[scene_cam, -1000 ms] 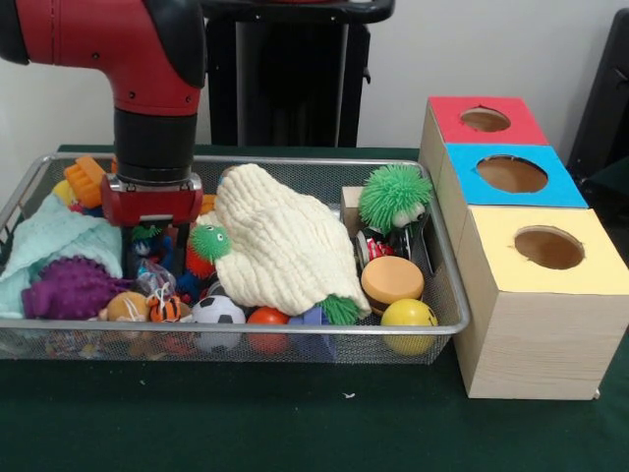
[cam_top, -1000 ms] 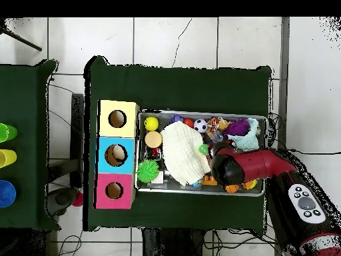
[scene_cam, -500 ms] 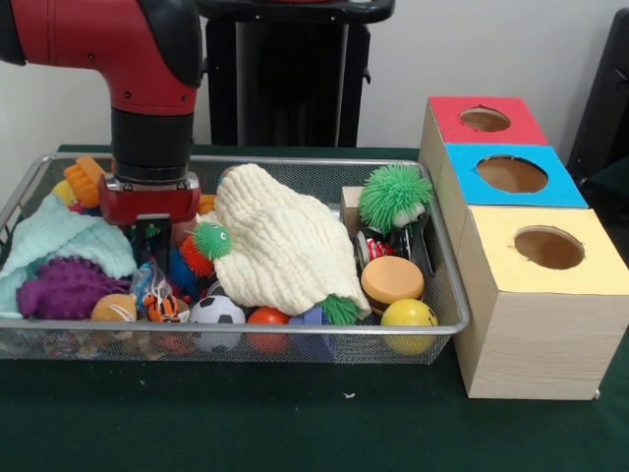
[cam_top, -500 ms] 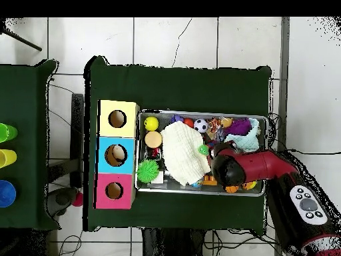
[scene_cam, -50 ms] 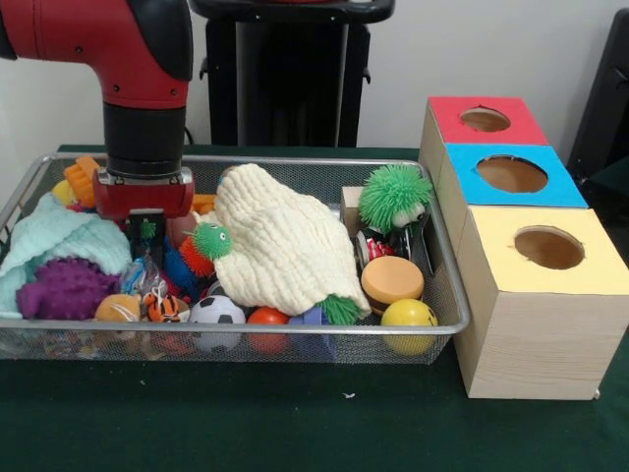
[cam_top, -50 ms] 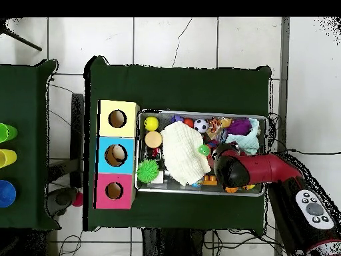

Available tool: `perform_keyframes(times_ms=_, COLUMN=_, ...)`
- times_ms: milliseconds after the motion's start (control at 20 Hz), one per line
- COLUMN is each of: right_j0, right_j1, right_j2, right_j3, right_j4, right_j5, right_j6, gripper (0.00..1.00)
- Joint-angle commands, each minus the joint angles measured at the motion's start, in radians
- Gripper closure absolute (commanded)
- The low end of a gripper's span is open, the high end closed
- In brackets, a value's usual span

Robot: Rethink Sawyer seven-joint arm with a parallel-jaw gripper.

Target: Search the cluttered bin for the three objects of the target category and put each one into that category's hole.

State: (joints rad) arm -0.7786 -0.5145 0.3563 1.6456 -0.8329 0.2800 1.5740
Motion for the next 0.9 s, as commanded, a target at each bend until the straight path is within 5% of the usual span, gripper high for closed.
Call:
perform_keyframes(times_ms=50, right_j0=-0.024, right_j1=-0.041, right_j2=0.088, right_j3=0.071, right_j4=0.095, right_j5=0.007, right_j6=0.086, gripper=1.00)
perform_keyframes(times_ms=400, right_j0=-0.065, right_j1=-0.177, right_j2=0.149, right_j3=0.175, right_j4=0.239, right_j5=0.103, right_j6=0.049, gripper=1.00)
perform_keyframes(times_ms=900, right_j0=-0.057, right_j1=-0.337, right_j2=0.167, right_j3=0.238, right_j4=0.343, right_j5=0.171, right_j6=-0.002, gripper=1.00)
